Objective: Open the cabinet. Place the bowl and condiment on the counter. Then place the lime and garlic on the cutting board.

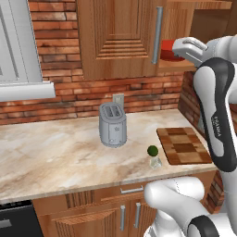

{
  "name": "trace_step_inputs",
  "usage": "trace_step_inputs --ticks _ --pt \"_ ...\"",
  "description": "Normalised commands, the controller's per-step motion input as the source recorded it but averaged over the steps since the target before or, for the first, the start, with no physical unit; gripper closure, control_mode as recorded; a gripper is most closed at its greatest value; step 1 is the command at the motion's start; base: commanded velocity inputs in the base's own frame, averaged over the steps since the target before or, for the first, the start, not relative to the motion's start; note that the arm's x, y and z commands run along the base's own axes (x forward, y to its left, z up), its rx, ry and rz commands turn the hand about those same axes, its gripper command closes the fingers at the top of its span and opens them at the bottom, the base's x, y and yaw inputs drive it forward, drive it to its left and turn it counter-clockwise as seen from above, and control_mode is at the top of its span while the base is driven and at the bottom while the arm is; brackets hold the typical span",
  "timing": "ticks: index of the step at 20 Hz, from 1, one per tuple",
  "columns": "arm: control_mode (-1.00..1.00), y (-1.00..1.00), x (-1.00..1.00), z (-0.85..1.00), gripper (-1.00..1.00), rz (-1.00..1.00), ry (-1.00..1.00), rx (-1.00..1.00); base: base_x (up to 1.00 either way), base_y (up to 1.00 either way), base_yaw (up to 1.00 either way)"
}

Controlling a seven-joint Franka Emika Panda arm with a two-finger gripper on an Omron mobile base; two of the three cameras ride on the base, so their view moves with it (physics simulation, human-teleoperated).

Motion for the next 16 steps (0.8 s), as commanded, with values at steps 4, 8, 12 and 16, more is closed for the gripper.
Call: trace_step_inputs --ticks 4,8,12,16 --pt "-1.0 0.0 0.47 -0.03 -1.0 0.0 0.0 0.04 0.0 0.0 0.0" --pt "-1.0 0.0 0.5 0.0 -1.0 0.0 0.0 0.04 0.0 0.0 0.0" --pt "-1.0 0.0 0.42 0.0 -1.0 0.0 0.05 0.04 0.0 0.0 0.0" --pt "-1.0 0.0 0.38 -0.02 -1.0 0.0 0.06 0.01 0.0 0.0 0.0"
